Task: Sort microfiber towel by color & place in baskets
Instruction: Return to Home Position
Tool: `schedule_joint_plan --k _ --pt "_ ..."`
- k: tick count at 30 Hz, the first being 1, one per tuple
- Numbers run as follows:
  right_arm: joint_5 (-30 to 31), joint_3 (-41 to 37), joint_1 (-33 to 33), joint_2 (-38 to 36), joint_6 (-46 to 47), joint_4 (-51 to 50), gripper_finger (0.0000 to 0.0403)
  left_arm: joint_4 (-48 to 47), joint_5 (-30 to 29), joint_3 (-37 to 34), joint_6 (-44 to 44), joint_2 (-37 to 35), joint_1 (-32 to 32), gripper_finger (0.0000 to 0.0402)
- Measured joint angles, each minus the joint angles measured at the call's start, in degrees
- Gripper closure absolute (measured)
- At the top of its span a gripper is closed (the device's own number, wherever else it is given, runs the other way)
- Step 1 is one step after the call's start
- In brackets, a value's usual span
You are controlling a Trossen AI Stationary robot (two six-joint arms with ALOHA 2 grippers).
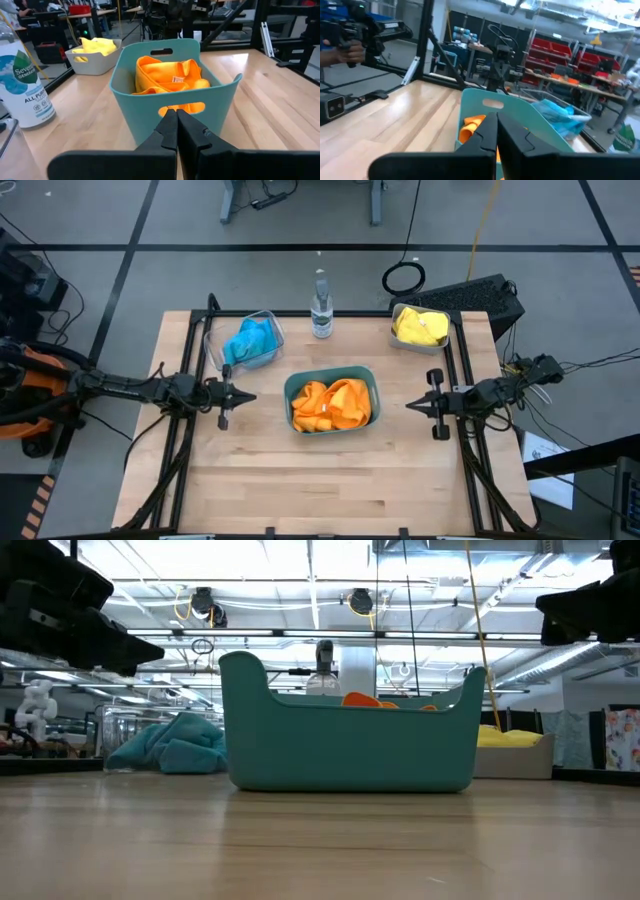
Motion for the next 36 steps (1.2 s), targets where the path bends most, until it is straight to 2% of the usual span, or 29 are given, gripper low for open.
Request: schedule_joint_plan --k 5,10,16,25,36 --pt "-2.7 0.0 -1.7 0.0 -1.3 2.2 0.0403 0.2 0.0 0.0 0.2 -0.9 0.0 0.0401" --pt "-4.3 0.0 -6.3 0.0 -0.2 2.2 0.0403 1.0 0.0 0.0 0.1 -1.0 0.0 0.0402" --pt "-12.5 0.0 -12.3 0.0 1.7 1.7 0.0403 0.9 0.0 0.0 -1.9 -1.0 0.0 0.0401" --pt "-12.9 0.0 -16.8 0.0 4.3 -1.7 0.0403 0.8 0.4 0.0 -2.5 -1.0 -0.2 0.0401" --pt "-12.8 0.0 -21.0 0.2 0.8 -1.9 0.0403 0.1 0.5 0.0 -3.0 -1.0 -0.2 0.0401"
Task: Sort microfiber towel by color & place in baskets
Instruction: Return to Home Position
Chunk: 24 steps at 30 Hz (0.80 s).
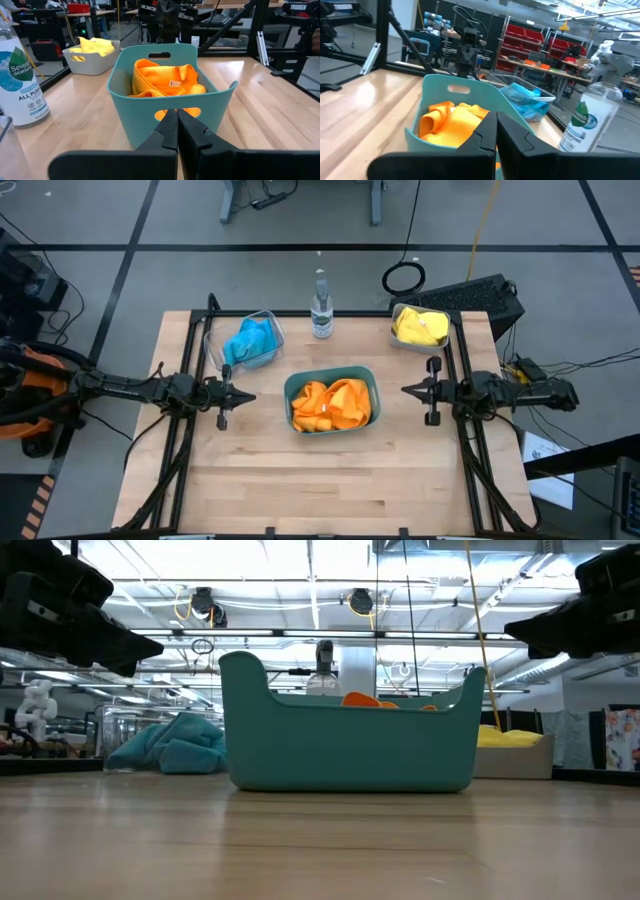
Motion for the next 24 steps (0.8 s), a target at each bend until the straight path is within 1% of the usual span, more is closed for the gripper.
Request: schedule_joint_plan --k 5,11,24 --pt "0.0 0.0 -1.4 0.0 0.9 0.0 0.0403 0.0 0.0 0.0 0.2 0.0 0.0 0.0401" --pt "0.4 0.0 -1.9 0.0 -1.3 0.0 0.0403 -0.4 0.0 0.0 0.2 0.0 0.0 0.0401" --pt "0.3 0.0 -1.9 0.0 5.1 0.0 0.0403 -1.2 0.0 0.0 1.6 0.0 0.0 0.0401"
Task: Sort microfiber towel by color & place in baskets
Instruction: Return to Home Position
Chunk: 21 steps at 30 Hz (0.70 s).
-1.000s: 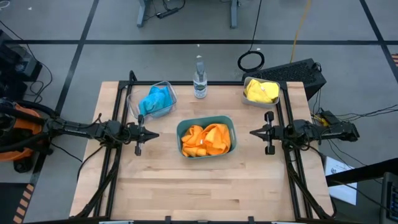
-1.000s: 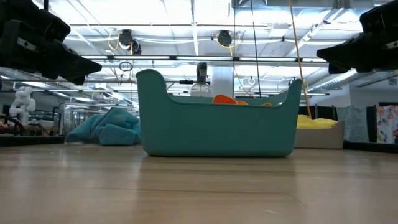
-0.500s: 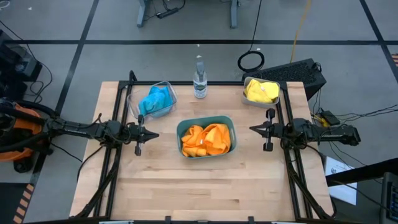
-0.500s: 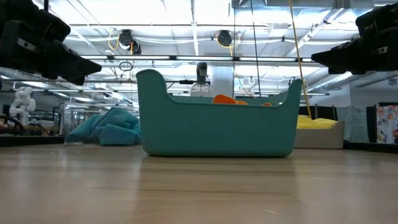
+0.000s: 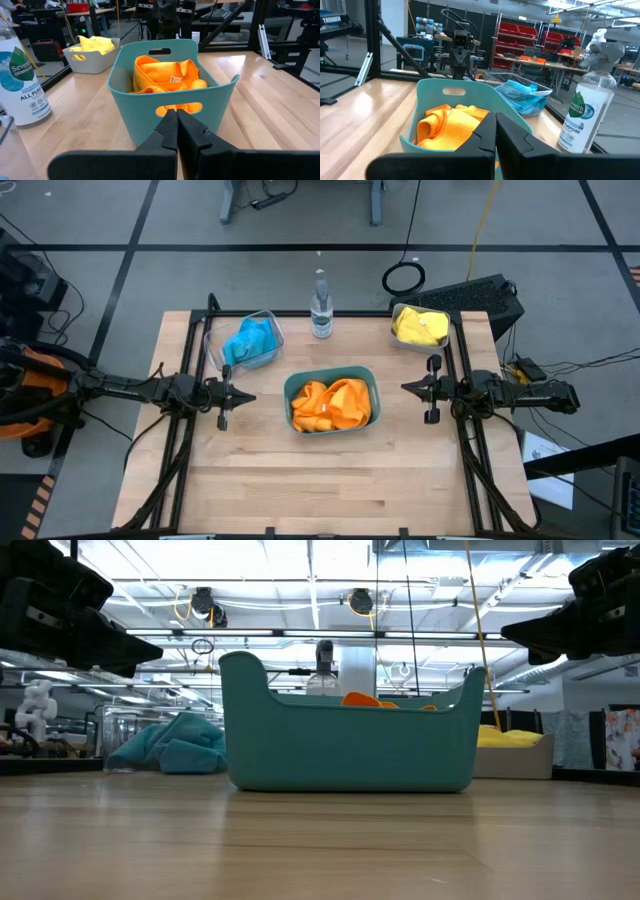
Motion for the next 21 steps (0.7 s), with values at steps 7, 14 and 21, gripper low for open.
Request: schedule_joint_plan --k 7,14,21 --pt "0.0 0.0 0.0 0.0 4.8 0.0 0.0403 1.7 -2.2 0.0 2.0 0.0 0.1 0.0401" --pt "-6.6 0.0 0.2 0.0 5.9 -1.0 0.0403 2.2 -3.1 0.0 3.0 0.0 1.3 0.0401" --pt "-7.3 0.0 0.2 0.0 7.8 -1.0 0.0403 2.3 -0.7 0.0 0.9 0.0 1.9 0.0401"
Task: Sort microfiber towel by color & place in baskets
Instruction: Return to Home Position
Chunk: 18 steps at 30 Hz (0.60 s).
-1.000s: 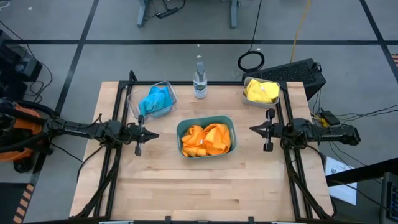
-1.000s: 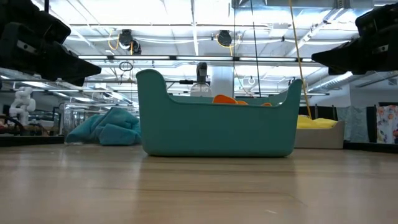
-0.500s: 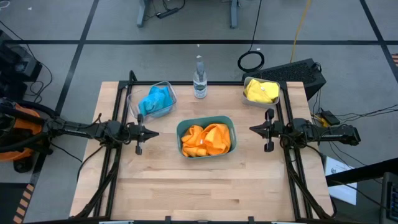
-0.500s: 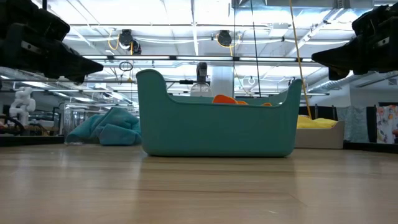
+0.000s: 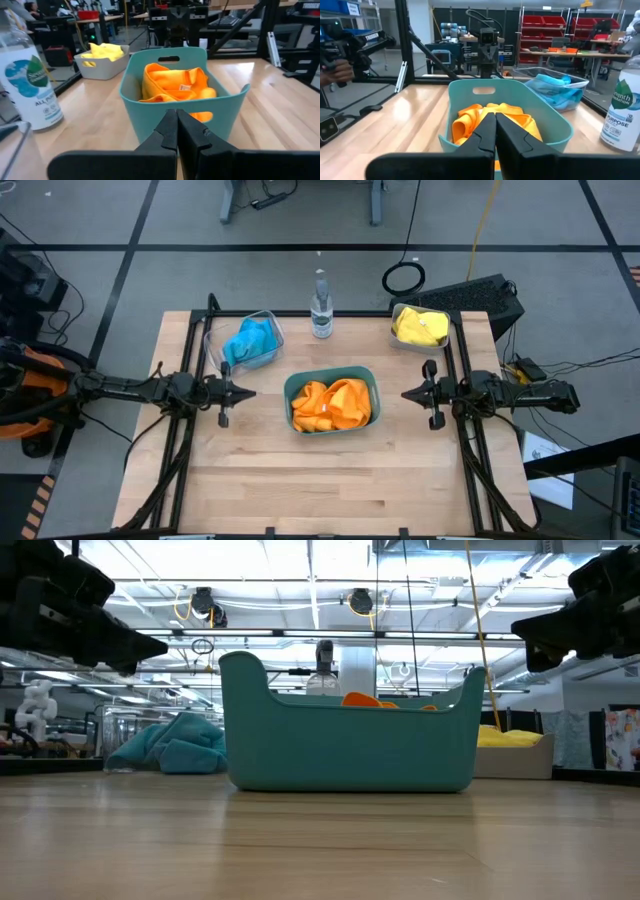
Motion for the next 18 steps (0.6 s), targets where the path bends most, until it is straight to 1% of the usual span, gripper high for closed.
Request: schedule_joint_plan --k 5,9,15,18 --pt "0.0 0.0 0.0 0.0 2.1 0.0 0.0403 -0.5 0.4 0.0 -0.8 0.0 0.0 0.0401" --pt "0.0 0.0 0.0 0.0 4.0 -0.1 0.0403 -0.4 0.3 0.0 0.3 0.0 0.0 0.0401" --pt "0.0 0.0 0.0 0.0 4.1 -0.1 0.0403 0.4 0.2 0.0 0.6 -0.3 0.0 0.0401" --pt "0.0 0.0 0.0 0.0 4.1 -0.1 0.0403 0.7 0.2 0.0 0.7 -1.8 0.0 0.0401"
